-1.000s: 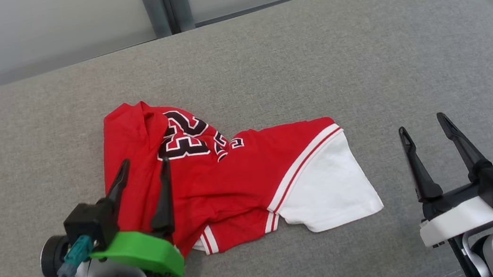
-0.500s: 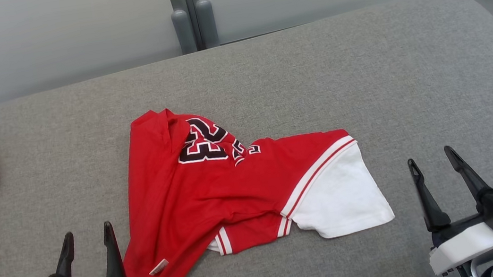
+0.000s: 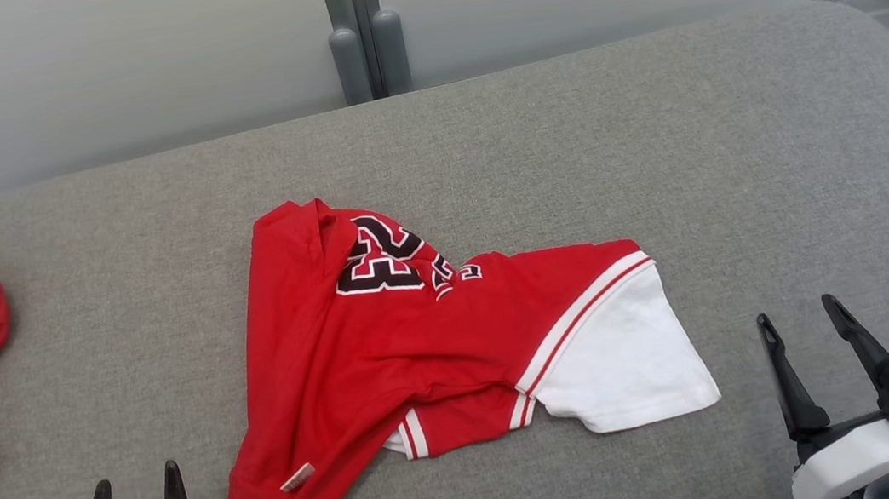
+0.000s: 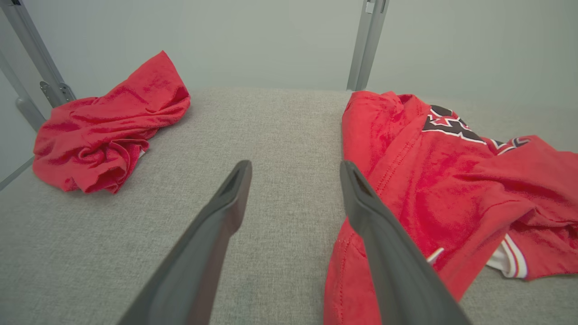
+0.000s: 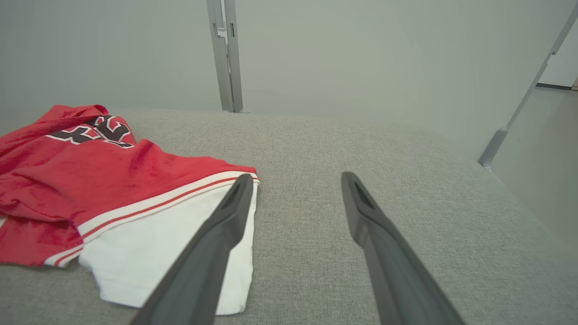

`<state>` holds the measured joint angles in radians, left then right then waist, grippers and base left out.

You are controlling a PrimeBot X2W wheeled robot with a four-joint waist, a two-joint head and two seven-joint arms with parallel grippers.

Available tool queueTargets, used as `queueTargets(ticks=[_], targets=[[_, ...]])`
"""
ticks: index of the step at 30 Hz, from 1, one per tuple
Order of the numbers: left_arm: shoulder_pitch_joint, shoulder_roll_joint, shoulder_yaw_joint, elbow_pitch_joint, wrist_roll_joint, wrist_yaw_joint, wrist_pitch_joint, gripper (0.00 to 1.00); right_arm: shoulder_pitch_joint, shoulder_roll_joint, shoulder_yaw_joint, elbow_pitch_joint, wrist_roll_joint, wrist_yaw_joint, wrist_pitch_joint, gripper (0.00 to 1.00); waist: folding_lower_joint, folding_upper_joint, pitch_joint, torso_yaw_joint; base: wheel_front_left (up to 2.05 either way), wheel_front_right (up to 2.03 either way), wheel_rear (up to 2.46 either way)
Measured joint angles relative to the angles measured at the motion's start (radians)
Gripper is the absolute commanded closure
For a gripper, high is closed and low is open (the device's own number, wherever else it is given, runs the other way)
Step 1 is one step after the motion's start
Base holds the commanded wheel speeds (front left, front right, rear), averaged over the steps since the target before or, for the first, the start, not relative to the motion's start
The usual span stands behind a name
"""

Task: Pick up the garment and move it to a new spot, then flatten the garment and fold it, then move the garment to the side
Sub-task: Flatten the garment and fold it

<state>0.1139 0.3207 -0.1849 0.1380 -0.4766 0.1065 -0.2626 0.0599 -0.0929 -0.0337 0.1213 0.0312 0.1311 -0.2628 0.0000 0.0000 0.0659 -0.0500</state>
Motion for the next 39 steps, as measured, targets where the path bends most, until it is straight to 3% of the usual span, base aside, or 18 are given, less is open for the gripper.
queueTargets(ticks=[15, 28, 39], targets=[[0.065, -0.096, 0.145, 0.030, 0.109, -0.131, 0.000, 0.00, 0.013, -0.007, -0.038, 0.024, -0.012, 0.000, 0.000, 0.00, 0.0000, 0.0000, -0.048, 0.005, 0.00, 0.00, 0.00], [0.077, -0.163, 0.225, 0.029, 0.166, -0.194, 0.000, 0.00, -0.001, -0.013, -0.034, 0.025, -0.016, 0.000, 0.000, 0.00, 0.0000, 0.0000, -0.056, 0.031, 0.00, 0.00, 0.00], [0.077, -0.192, 0.252, 0.031, 0.188, -0.221, 0.000, 0.00, 0.000, -0.013, -0.029, 0.030, -0.014, 0.000, 0.000, 0.00, 0.0000, 0.0000, -0.059, 0.030, 0.00, 0.00, 0.00]])
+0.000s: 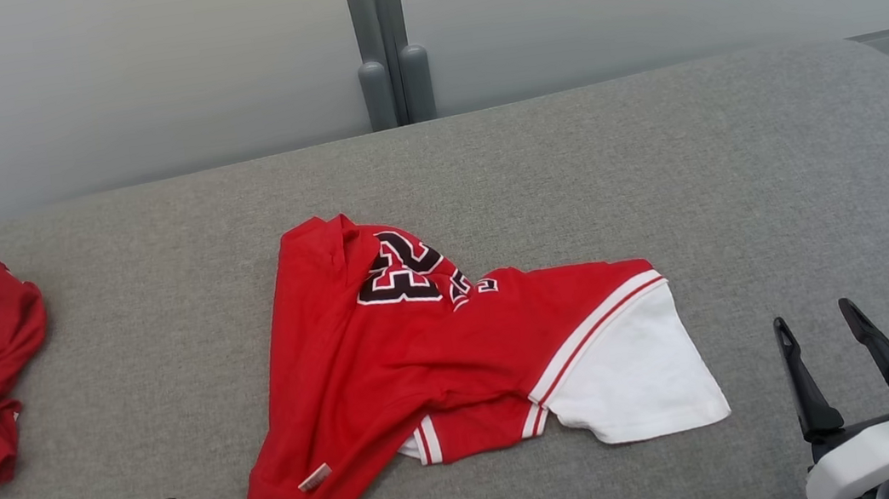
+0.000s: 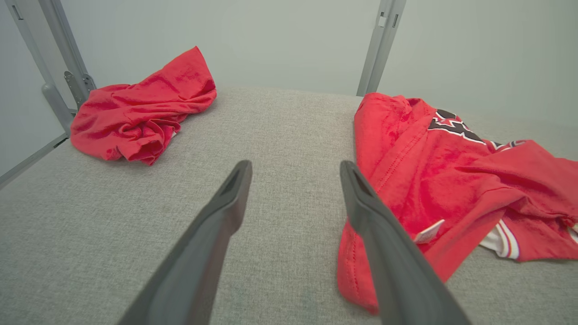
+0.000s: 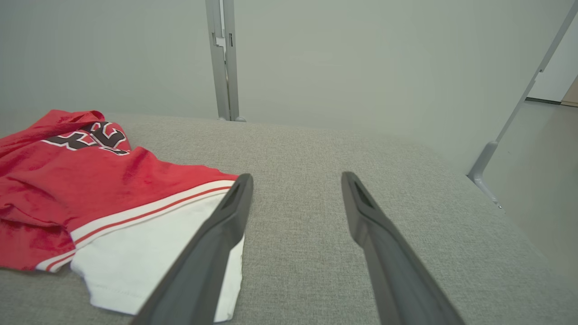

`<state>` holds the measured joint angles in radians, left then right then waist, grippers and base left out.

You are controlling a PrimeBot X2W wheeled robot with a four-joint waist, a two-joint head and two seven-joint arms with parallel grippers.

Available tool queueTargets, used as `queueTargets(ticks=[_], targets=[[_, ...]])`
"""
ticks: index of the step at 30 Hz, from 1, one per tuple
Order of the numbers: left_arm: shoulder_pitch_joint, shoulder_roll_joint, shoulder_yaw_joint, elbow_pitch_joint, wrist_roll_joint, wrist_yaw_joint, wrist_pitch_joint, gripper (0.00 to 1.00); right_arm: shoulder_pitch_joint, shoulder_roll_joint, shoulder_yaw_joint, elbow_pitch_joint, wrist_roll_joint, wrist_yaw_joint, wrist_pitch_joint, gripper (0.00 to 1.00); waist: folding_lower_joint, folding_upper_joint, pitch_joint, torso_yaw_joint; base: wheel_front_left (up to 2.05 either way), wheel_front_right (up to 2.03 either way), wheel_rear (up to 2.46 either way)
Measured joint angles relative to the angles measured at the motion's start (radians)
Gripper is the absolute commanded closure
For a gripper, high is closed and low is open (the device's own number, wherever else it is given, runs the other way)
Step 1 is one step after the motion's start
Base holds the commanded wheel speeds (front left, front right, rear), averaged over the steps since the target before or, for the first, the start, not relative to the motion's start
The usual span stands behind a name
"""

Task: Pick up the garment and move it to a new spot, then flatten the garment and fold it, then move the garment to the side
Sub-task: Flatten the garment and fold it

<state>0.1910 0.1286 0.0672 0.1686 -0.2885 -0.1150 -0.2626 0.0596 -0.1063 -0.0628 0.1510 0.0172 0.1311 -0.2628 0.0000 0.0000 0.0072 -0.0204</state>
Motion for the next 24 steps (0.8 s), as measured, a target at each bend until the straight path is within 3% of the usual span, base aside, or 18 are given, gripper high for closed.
queueTargets(ticks=[19, 24], targets=[[-0.012, -0.016, -0.016, 0.015, 0.017, -0.013, 0.000, 0.00, -0.006, 0.016, 0.008, -0.013, 0.033, 0.000, 0.000, 0.00, 0.0000, 0.0000, 0.004, -0.007, 0.00, 0.00, 0.00], [-0.048, -0.017, -0.038, 0.012, 0.006, -0.002, 0.102, 0.00, -0.028, 0.004, 0.051, 0.013, 0.043, 0.000, 0.000, 0.00, 0.0000, 0.0000, 0.007, -0.008, 0.00, 0.00, 0.00]])
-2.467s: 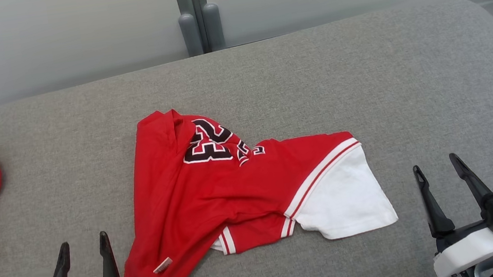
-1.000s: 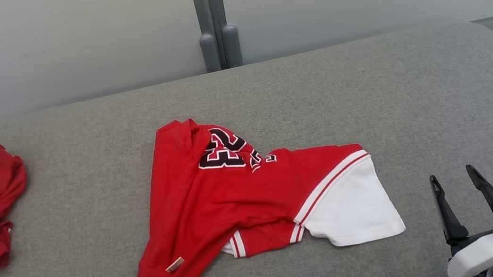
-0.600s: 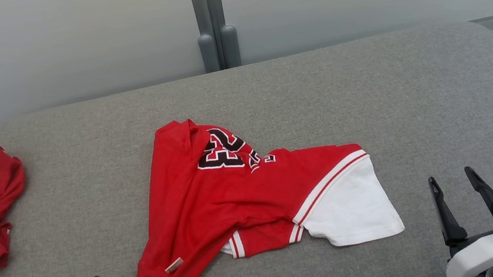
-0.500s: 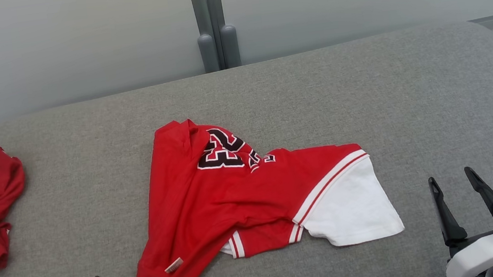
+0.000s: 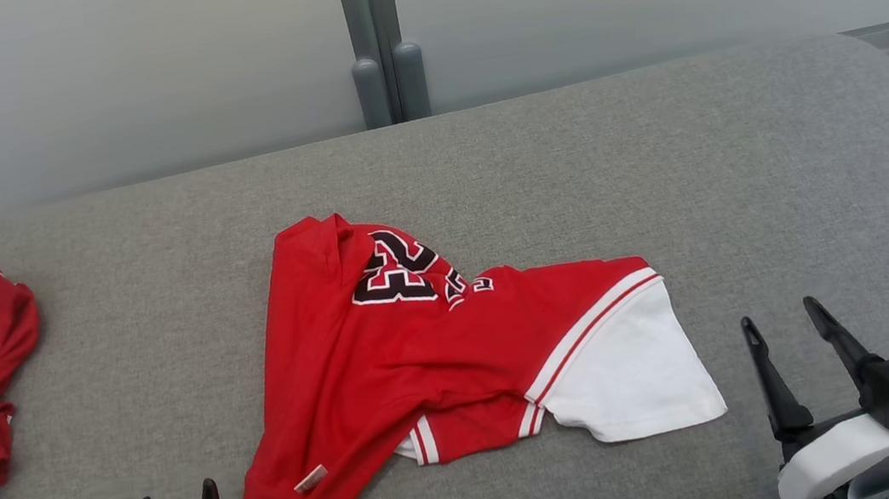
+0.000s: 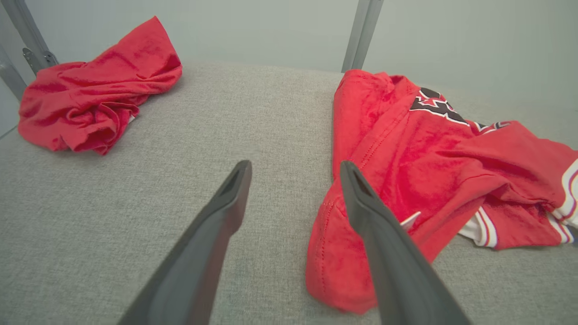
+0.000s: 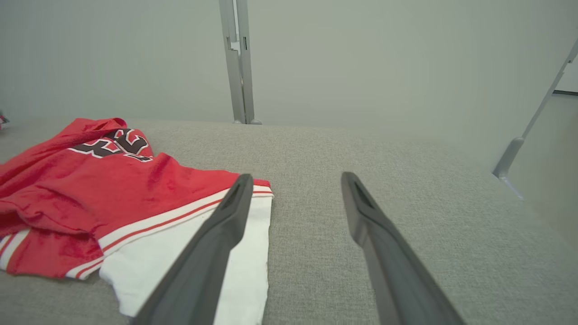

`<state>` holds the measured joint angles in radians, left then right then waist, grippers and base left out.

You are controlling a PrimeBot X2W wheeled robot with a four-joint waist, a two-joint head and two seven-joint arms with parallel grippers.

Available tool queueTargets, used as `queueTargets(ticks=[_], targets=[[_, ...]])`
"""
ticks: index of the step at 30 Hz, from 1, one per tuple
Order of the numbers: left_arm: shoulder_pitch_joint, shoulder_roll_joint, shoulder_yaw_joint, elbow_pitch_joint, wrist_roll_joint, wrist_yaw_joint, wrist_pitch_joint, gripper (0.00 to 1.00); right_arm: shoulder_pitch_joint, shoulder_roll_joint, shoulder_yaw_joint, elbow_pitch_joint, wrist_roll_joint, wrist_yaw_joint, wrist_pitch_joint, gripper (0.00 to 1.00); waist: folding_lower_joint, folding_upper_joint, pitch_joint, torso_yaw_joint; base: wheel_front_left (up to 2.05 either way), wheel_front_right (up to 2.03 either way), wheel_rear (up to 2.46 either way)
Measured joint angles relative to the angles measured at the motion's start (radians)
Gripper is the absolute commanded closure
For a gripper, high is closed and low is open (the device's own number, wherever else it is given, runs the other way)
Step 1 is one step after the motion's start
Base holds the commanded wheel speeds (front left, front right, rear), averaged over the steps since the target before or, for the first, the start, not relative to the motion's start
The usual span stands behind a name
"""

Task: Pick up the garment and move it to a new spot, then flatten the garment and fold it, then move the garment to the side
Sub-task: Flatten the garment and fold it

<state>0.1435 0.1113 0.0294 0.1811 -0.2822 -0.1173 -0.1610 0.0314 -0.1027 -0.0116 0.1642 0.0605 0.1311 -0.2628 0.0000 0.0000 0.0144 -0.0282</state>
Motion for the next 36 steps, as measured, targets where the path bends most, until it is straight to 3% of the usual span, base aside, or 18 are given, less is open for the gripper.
queueTargets(ticks=[4, 15, 23, 36], targets=[[-0.018, -0.005, -0.009, -0.024, -0.035, 0.016, 0.132, 0.00, -0.032, -0.023, 0.053, 0.068, 0.007, 0.000, 0.041, 0.00, 0.0000, 0.0000, 0.001, -0.005, 0.00, 0.00, 0.00], [-0.044, -0.010, -0.053, -0.094, -0.114, 0.047, 0.462, 0.00, -0.155, -0.065, 0.188, 0.128, 0.123, 0.000, 0.393, 0.00, 0.0000, 0.0000, 0.053, -0.015, 0.00, 0.00, 0.00], [-0.050, -0.011, -0.067, -0.090, -0.141, 0.058, 0.534, 0.00, -0.163, -0.069, 0.199, 0.199, 0.138, 0.000, 0.474, 0.00, 0.0000, 0.0000, 0.090, -0.014, 0.00, 0.00, 0.00], [-0.046, 0.005, -0.058, -0.049, -0.156, 0.083, 0.565, 0.00, -0.205, -0.046, 0.208, 0.314, 0.146, 0.001, 0.436, 0.00, 0.0000, 0.0000, 0.116, -0.014, 0.00, 0.00, 0.00]])
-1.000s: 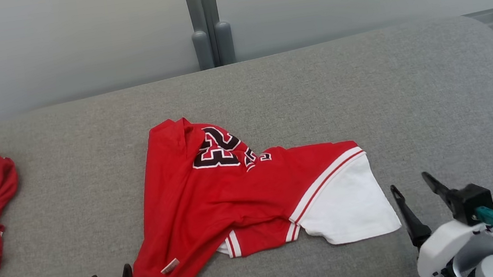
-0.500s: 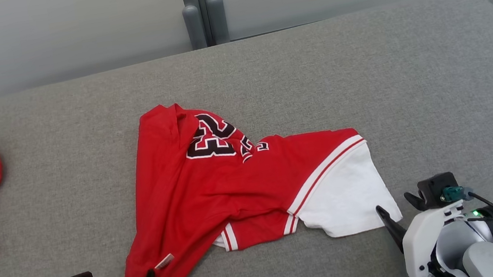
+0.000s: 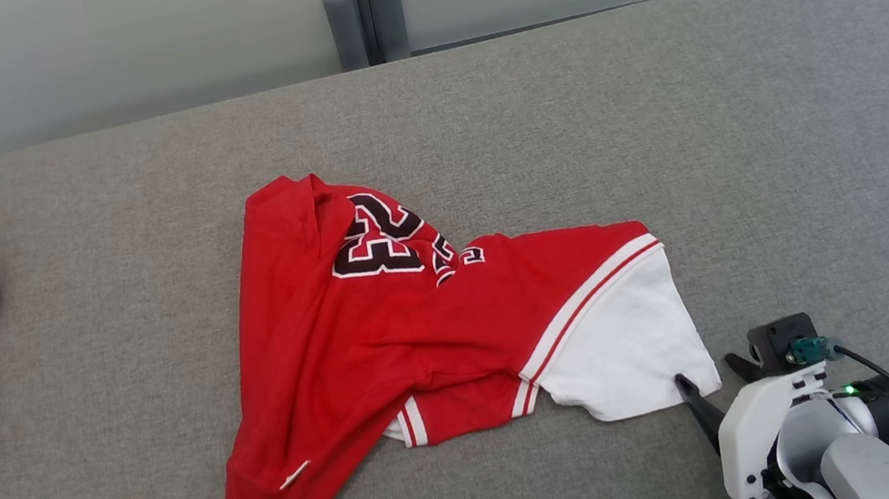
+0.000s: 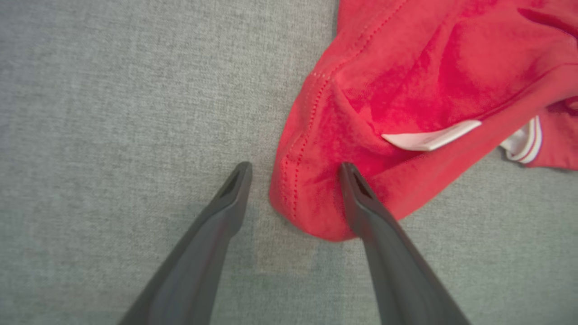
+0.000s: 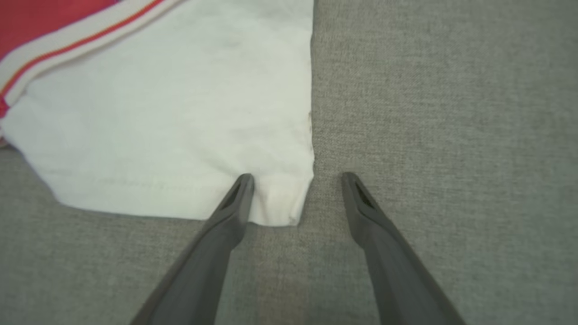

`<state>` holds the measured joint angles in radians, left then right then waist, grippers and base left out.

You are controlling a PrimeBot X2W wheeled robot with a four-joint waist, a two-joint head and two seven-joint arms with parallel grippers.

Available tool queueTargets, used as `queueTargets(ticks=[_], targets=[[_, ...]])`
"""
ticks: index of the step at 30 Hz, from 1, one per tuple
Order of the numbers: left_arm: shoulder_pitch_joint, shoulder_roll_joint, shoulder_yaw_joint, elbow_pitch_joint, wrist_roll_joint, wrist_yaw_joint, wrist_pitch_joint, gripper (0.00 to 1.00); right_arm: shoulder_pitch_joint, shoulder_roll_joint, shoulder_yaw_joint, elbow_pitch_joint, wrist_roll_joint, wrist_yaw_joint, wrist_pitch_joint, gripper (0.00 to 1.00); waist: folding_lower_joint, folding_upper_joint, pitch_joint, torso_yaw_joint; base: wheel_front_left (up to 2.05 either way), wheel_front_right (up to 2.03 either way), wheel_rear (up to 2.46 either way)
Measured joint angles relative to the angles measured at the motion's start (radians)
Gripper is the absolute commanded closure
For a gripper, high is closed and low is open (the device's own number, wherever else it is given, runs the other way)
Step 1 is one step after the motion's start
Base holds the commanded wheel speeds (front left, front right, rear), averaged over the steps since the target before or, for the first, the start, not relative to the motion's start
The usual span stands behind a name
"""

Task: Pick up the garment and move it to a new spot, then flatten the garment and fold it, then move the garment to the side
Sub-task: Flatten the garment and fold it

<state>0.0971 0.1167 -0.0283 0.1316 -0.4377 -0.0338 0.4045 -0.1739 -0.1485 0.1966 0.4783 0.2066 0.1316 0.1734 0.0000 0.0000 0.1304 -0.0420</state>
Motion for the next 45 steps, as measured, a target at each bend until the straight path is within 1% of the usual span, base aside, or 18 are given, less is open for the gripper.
queueTargets(ticks=[7, 9, 10, 11, 12, 13, 14, 20, 25, 29, 35, 40, 45], targets=[[-0.003, -0.008, -0.010, 0.009, -0.023, -0.009, 0.006, 0.00, -0.035, 0.007, 0.022, 0.052, 0.033, -0.002, -0.017, 0.00, 0.0000, 0.0000, 0.008, 0.008, 0.00, 0.00, 0.00], [-0.006, -0.009, -0.012, 0.014, -0.029, -0.010, 0.007, 0.28, -0.042, 0.006, 0.031, 0.063, 0.045, -0.005, -0.017, 0.00, 0.0000, 0.0000, 0.009, 0.009, 0.00, 0.00, 0.00], [-0.007, -0.010, -0.014, 0.018, -0.030, -0.010, 0.007, 0.46, -0.047, 0.005, 0.036, 0.068, 0.048, -0.006, -0.017, 0.00, 0.0000, 0.0000, 0.010, 0.010, 0.00, 0.00, 0.00], [-0.008, -0.012, -0.016, 0.022, -0.034, -0.010, 0.006, 0.59, -0.051, 0.004, 0.041, 0.073, 0.054, -0.006, -0.017, 0.12, 0.0000, 0.0000, 0.010, 0.009, 0.00, 0.00, 0.00], [-0.010, -0.013, -0.019, 0.027, -0.038, -0.012, 0.003, 0.80, -0.055, 0.003, 0.047, 0.078, 0.066, -0.006, -0.016, 0.59, 0.0000, 0.0000, 0.011, 0.009, 0.00, 0.00, 0.00], [-0.013, -0.015, -0.021, 0.031, -0.042, -0.016, 0.000, 1.00, -0.059, 0.001, 0.054, 0.081, 0.075, -0.006, -0.016, 0.85, 0.0000, 0.0000, 0.011, 0.009, 0.00, 0.00, 0.00], [-0.014, -0.015, -0.024, 0.035, -0.045, -0.019, -0.002, 1.00, -0.062, -0.001, 0.061, 0.084, 0.080, -0.006, -0.016, 1.00, 0.0000, 0.0000, 0.012, 0.008, 0.00, 0.00, 0.00], [-0.019, -0.023, -0.017, 0.018, -0.072, -0.026, -0.023, 1.00, -0.068, -0.004, 0.095, 0.083, 0.158, -0.001, -0.031, 1.00, 0.0001, 0.0000, 0.011, 0.001, 0.00, 0.00, 0.00], [-0.017, -0.022, 0.023, -0.094, -0.127, -0.028, -0.017, 1.00, -0.060, -0.034, 0.076, 0.022, 0.264, 0.000, -0.036, 1.00, 0.0001, 0.0000, 0.005, -0.003, 0.00, 0.00, 0.00], [0.006, -0.021, 0.049, -0.216, -0.173, -0.026, 0.009, 1.00, -0.054, -0.091, 0.020, -0.067, 0.332, 0.000, -0.039, 1.00, 0.0001, 0.0000, -0.007, -0.004, 0.00, 0.00, 0.00], [0.044, -0.019, 0.060, -0.372, -0.238, -0.023, 0.061, 1.00, -0.029, -0.140, -0.050, -0.211, 0.399, 0.000, -0.004, 1.00, 0.0001, 0.0000, -0.026, -0.007, 0.00, 0.00, 0.00], [0.052, -0.023, 0.055, -0.479, -0.293, -0.023, 0.097, 1.00, -0.014, -0.153, -0.099, -0.337, 0.447, 0.000, 0.031, 1.00, 0.0001, 0.0001, -0.039, -0.009, 0.00, 0.00, 0.00], [0.064, -0.032, 0.046, -0.580, -0.341, -0.023, 0.113, 1.00, 0.003, -0.157, -0.178, -0.477, 0.485, 0.000, 0.056, 1.00, 0.0000, 0.0000, -0.053, -0.015, 0.00, 0.00, 0.00]])
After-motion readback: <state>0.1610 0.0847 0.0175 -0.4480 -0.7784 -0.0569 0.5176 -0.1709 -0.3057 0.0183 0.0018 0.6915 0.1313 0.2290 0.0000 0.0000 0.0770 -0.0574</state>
